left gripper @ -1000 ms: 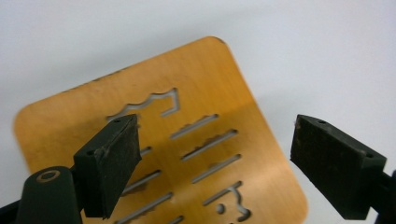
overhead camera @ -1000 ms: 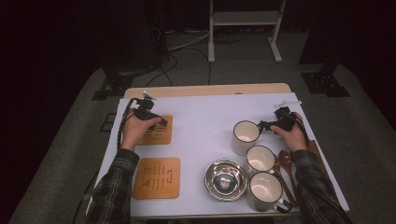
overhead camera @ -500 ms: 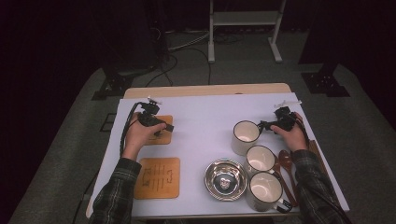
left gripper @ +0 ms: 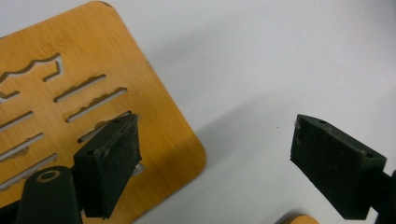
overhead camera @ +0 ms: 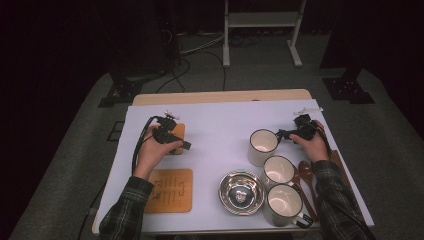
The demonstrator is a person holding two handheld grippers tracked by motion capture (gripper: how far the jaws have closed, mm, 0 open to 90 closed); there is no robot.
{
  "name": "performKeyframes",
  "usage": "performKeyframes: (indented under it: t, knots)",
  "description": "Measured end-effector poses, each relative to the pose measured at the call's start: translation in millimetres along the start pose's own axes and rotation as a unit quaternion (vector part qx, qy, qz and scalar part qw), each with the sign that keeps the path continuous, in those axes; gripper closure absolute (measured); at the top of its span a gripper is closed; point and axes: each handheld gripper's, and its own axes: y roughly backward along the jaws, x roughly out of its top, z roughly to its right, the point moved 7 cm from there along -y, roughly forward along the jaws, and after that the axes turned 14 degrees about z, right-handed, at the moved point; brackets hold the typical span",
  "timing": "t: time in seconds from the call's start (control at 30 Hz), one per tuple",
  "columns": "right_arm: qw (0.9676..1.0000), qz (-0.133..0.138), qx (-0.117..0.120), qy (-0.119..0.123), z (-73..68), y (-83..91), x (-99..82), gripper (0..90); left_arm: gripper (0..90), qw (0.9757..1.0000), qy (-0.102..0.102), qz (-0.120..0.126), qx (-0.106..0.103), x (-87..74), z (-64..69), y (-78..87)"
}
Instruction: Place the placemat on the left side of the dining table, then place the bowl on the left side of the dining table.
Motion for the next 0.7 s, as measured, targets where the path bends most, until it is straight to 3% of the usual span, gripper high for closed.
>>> performKeyframes:
  t: [0.3, 0.7]
  knots:
    - [1.0000, 0.000, 0.000, 0.000, 0.1, 0.0, 0.0, 12.9, 14.8, 0.9999, -0.003, 0.010, -0.008, -4.4, 13.4, 5.4]
    - [1.0000, 0.000, 0.000, 0.000, 0.1, 0.0, 0.0, 12.9, 14.9, 0.9994, -0.024, 0.012, -0.024, -7.0, 34.6, 14.1]
